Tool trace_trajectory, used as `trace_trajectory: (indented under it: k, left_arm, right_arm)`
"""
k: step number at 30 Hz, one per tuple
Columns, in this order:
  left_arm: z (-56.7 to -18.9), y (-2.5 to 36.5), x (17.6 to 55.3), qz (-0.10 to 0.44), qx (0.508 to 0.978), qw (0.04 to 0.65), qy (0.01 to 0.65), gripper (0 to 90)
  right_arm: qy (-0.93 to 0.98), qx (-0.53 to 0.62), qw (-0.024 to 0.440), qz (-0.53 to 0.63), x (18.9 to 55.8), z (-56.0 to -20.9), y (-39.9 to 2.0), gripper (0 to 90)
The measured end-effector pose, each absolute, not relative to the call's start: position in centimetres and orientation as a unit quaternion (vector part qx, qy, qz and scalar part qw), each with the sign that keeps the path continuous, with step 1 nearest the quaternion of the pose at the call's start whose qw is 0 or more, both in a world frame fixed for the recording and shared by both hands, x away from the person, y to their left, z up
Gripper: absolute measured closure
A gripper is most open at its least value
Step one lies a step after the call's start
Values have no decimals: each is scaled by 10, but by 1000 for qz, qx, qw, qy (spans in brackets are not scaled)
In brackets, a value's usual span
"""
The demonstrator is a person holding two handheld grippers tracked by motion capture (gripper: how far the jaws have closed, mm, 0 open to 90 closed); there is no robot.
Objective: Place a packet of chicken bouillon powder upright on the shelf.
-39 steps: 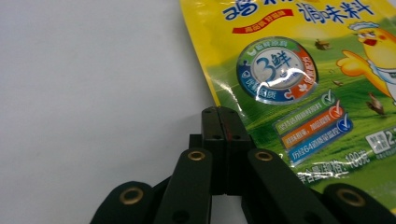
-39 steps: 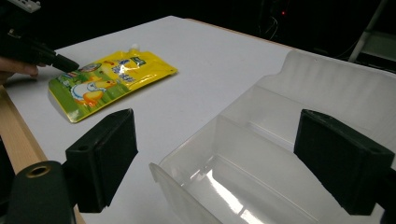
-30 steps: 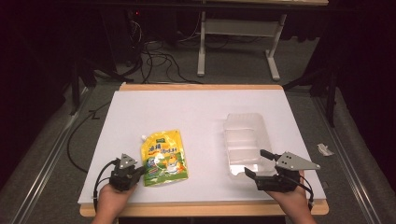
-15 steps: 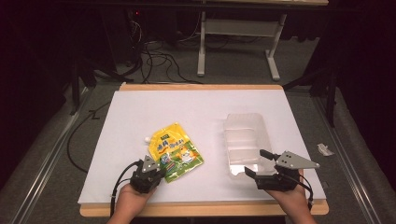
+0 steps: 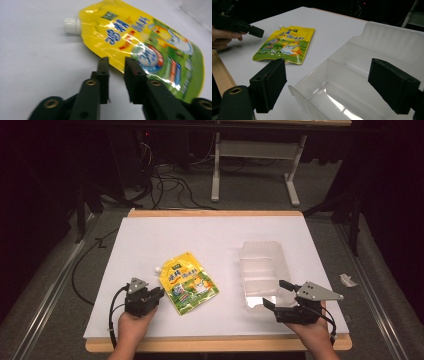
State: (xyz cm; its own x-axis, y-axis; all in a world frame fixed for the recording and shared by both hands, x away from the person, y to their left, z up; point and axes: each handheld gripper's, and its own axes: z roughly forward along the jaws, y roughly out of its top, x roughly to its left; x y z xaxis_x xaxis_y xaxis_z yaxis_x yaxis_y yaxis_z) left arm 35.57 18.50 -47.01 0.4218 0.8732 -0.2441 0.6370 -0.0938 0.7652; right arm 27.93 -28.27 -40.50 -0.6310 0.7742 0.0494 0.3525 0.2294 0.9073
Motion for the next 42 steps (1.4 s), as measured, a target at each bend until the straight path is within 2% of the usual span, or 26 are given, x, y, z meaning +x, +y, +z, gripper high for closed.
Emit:
trace_trajectory:
  k: [1,6,9,17,21,26,30,33,35,37,42]
  left_arm:
    - [-471,187,360,129,719,432,529,677]
    - [-476,192,383,115,679,451,568,488]
    - [-477,197,393,104,655,469,584,432]
    - [-482,196,409,75,661,465,584,434]
    - [-487,193,416,39,656,468,591,445]
    - [-487,193,415,34,658,468,589,465]
    - [-491,198,415,10,646,482,591,553]
    - [-492,199,414,0,649,482,588,577]
    - [-493,198,414,-5,653,480,586,657]
    - [-492,196,414,0,660,476,582,677]
    - [-489,189,409,35,675,474,564,806]
  right_arm:
    - [755,372,213,497,280,-405,-283,153]
    - [760,365,218,492,281,-405,-282,154]
    - [759,368,217,492,280,-405,-281,154]
    - [762,368,216,487,282,-407,-280,154]
    - [762,369,217,486,281,-406,-279,154]
    - [762,373,216,484,281,-407,-279,154]
    - [760,377,216,484,282,-407,-280,154]
    - [757,377,217,487,281,-407,-281,154]
    - [757,377,217,487,281,-407,-282,154]
    - [757,378,217,487,281,-406,-282,154]
    - [756,380,218,487,280,-406,-283,155]
